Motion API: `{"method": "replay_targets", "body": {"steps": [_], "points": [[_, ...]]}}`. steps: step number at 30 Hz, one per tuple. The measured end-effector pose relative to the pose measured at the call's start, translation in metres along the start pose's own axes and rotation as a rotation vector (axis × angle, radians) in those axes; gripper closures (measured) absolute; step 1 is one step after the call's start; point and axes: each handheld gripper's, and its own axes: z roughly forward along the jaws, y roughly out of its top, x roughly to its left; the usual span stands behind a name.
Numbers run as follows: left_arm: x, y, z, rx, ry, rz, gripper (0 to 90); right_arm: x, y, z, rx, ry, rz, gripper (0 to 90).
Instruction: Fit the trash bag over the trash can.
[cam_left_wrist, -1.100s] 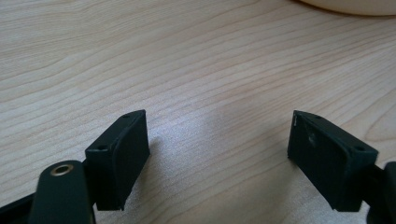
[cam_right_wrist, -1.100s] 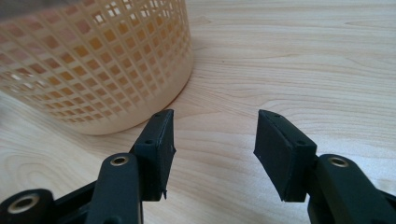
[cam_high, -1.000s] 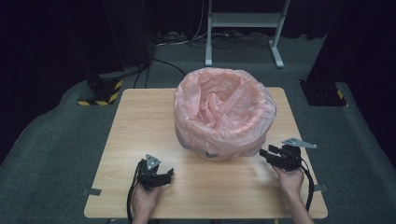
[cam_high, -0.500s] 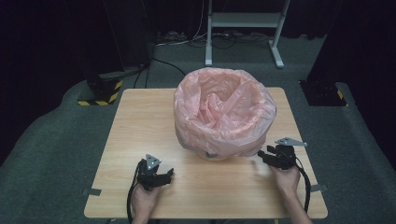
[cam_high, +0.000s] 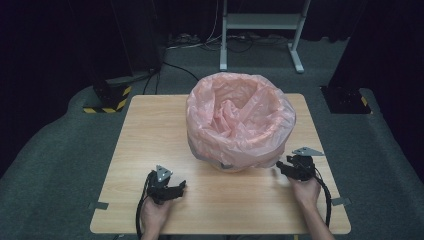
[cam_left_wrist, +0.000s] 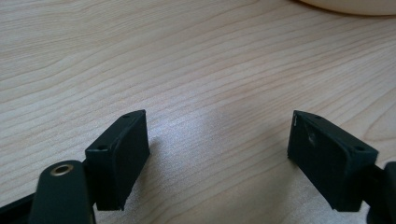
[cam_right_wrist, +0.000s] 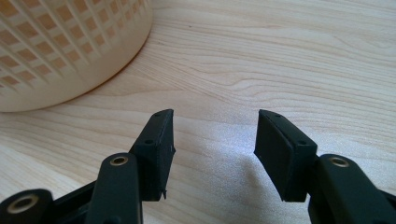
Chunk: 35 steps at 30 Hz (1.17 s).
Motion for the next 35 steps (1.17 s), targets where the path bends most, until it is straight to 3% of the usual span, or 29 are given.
{"method": "replay_targets", "body": {"steps": [12, 14, 16, 27, 35], "points": [[0.000, 0.000, 0.000, -0.001, -0.002, -0.001, 20.7, -0.002, -0.005, 0.011, 0.029, -0.015, 0.003, 44.6], [-0.001, 0.000, 0.000, -0.001, -0.004, -0.005, 20.7, -0.003, -0.005, 0.012, 0.018, -0.024, -0.009, 44.0], [-0.001, 0.000, 0.000, -0.001, -0.004, -0.005, 20.7, -0.003, -0.007, 0.014, 0.006, -0.053, -0.054, 41.4], [-0.001, 0.000, 0.000, -0.001, -0.003, -0.005, 20.7, -0.004, -0.007, 0.014, 0.007, -0.081, -0.041, 36.6], [-0.001, 0.000, 0.000, -0.001, -0.002, -0.007, 20.6, -0.005, -0.007, 0.014, 0.009, -0.075, -0.032, 36.3]]}}
